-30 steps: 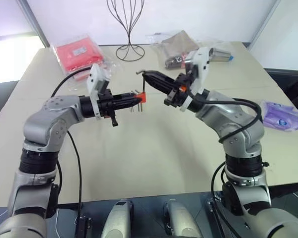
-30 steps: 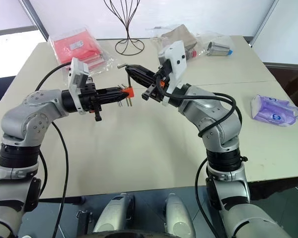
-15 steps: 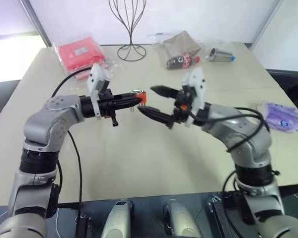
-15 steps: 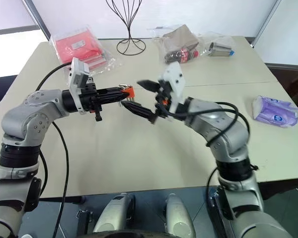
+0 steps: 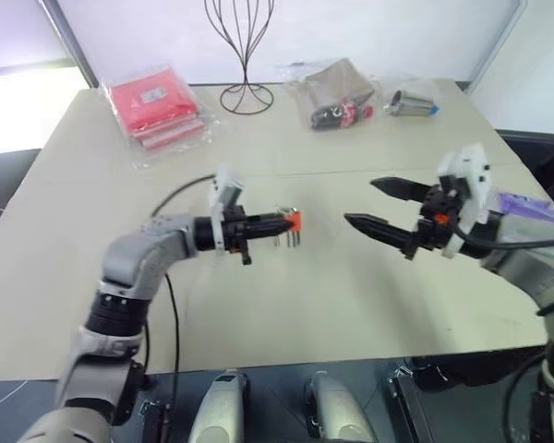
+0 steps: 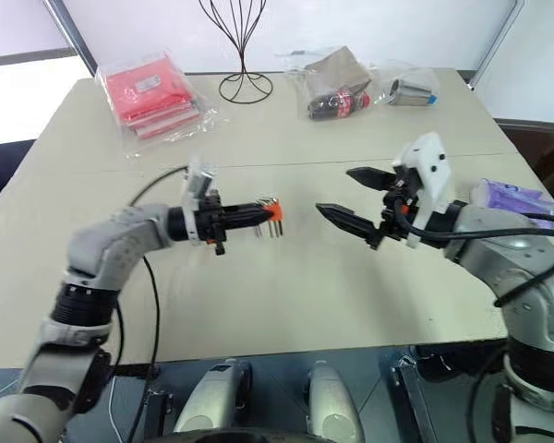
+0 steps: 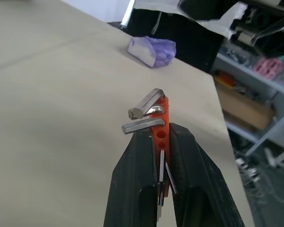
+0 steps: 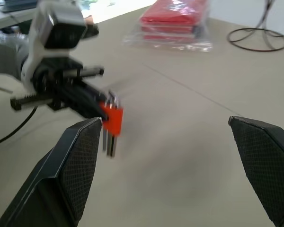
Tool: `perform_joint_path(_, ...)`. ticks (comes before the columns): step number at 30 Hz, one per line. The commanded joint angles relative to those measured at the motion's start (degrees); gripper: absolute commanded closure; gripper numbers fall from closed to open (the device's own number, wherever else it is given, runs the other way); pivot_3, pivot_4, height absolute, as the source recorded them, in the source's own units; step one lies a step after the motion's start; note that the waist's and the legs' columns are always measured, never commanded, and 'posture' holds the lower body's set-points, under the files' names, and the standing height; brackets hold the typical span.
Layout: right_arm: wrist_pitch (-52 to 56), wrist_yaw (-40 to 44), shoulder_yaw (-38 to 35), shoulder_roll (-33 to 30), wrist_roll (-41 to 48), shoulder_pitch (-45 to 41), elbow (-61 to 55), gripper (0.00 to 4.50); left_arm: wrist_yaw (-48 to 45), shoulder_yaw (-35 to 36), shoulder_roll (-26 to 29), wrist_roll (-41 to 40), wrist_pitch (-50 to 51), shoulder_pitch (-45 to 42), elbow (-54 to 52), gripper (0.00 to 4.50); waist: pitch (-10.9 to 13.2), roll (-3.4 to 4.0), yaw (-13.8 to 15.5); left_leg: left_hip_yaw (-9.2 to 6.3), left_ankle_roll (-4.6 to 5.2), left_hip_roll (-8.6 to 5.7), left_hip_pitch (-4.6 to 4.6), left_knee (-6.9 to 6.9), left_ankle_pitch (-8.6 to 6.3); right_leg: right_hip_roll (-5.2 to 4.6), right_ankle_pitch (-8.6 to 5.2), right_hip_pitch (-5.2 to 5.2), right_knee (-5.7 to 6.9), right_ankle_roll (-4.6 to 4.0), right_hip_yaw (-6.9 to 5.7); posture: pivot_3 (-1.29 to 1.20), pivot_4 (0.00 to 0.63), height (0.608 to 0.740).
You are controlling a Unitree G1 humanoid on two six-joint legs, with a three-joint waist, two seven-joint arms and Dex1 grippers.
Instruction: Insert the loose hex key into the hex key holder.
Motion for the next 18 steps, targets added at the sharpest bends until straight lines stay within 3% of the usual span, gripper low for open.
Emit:
perform_joint_path(1, 0.57, -2.44, -3.63, -0.73, 2.62, 0.90, -3.39, 0.06, 1.03, -0.66, -3.58, 1.27, -2.29, -0.80, 3.24, 4.50, 0.00, 0.00, -0.12, 0.00, 0.00, -0.01, -0.02, 0.03, 0.00, 0.02, 0.00, 0.00, 0.00, 0.00, -0.01, 0.00, 0.150, 0.740)
perform_joint_path(7, 0.59, -7.09, -3.69, -0.16, 4.75, 2.81, -6.63, 0.06, 1.30, -2.00, -9.69, 2.68, -3.04, -1.08, 9.20, 4.50, 0.00, 0.00, -0.10, -0.02, 0.03, -0.01, -0.01, 0.04, -0.02, 0.02, 0.00, 0.00, 0.01, 0.00, 0.01, 0.00, 0.150, 0.740)
perform_joint_path(16, -0.60, -10.09, -2.03, -0.50, 5.50, 2.78, -7.13, 0.06, 4.98, 0.85, -12.11, 7.67, -8.24, -3.59, 23.11, 4.50, 0.00, 0.00, -0.06, -0.03, 0.06, -0.07, -0.01, 0.12, -0.03, 0.03, 0.00, 0.03, 0.02, 0.00, 0.00, 0.00, 0.150, 0.740)
perform_joint_path(18, -0.96, -10.22, -1.72, -0.53, 5.48, 2.65, -7.00, 0.00, 5.95, 1.75, -11.93, 8.45, -9.69, -4.16, 25.52, 3.59, -0.01, -0.01, -0.07, -0.03, 0.06, -0.07, -0.01, 0.18, -0.04, 0.03, 0.00, 0.08, 0.02, 0.00, -0.02, 0.00, 0.150, 0.740)
